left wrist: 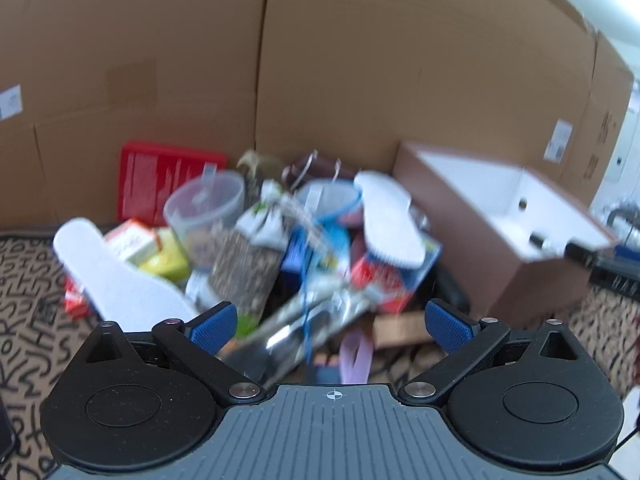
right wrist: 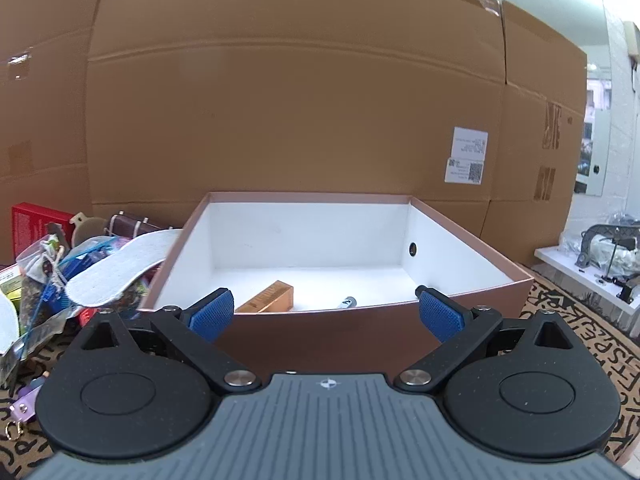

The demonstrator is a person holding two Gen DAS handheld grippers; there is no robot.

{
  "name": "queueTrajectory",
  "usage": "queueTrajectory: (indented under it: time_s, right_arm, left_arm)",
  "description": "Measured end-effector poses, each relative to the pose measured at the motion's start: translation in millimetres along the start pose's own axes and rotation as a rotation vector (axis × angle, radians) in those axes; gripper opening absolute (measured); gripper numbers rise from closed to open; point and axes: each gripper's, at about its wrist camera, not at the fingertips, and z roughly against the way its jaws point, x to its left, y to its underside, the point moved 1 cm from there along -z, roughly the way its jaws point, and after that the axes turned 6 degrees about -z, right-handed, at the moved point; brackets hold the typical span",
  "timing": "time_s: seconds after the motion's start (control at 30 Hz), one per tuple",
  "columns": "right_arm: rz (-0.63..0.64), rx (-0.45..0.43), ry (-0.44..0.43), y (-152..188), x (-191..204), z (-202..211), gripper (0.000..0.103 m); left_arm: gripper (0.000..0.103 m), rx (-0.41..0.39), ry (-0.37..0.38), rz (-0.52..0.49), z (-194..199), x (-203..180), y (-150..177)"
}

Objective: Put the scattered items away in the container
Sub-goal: 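Withdraw both tools from the pink box back to the pile, then close the right tool on the metal ring of the black key fob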

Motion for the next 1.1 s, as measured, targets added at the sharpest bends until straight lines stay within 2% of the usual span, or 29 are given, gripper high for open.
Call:
queueTrajectory:
  time_s: [0.2,0.5,0.67,1.0,1.1]
  right_arm:
    - [0.05,-0.033,-0.072,15,23,31,0.1]
    - [0.08,0.052,-0.131,52,50,40,0.1]
    - [0.09,0.097,-0.129,64,57,32,0.1]
    - [0.056,0.11,-0.12,62,51,16,0.1]
    - [0.075,0.12,-0.128,65,54,8,0.096]
  left_arm:
    - [0.103,0.06,0.023,-0.018,1,1,30]
    - [0.103,0.078,0.114,-0.038,6,-5,46]
    - [0.103,0.064,0.163,-0.057,7,-11,44]
    - [0.103,0.033,0.225,-0.113,-7,-25,31]
    - [0.1,0.044,0.232,-0.148,-19,-31,28]
